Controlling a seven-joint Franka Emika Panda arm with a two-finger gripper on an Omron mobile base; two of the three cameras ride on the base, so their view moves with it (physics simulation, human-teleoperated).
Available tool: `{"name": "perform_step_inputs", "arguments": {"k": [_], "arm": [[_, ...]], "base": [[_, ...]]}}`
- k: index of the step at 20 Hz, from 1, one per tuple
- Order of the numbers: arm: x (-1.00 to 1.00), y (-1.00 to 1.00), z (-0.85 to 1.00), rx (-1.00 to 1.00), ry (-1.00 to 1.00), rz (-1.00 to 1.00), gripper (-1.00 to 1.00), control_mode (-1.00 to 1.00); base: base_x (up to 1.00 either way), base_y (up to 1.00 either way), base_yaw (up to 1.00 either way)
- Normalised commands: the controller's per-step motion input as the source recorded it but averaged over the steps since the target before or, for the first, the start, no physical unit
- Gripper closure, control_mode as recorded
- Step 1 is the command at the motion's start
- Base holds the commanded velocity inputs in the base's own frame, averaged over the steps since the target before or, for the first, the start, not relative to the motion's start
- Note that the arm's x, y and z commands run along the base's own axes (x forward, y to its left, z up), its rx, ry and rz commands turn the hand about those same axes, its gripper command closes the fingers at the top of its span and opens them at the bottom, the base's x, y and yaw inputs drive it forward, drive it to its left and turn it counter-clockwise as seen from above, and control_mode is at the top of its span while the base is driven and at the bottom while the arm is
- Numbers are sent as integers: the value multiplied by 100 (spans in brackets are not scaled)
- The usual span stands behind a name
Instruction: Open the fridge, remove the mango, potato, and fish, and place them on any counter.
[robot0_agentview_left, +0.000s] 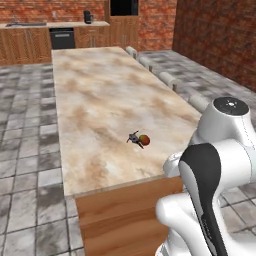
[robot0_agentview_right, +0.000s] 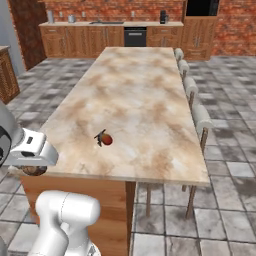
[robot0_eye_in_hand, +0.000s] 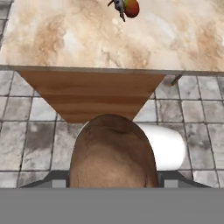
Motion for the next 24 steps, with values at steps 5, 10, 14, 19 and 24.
{"name": "perform_step_inputs", "arguments": {"k": [5,10,14,19,24], "arm": [[0,0,0,0,0,0,100,100],[80,-2,0,3,0,-1,100,-100],[100,0,-8,0,0,0,100,-100],[100,9,-71,-3,-1,0,100,-100],[100,8,-100,-7,-1,0,100,-100]], "base": [[63,-86,-19],[20,-6,-2],[0,0,0],[0,0,0],[0,0,0]]}}
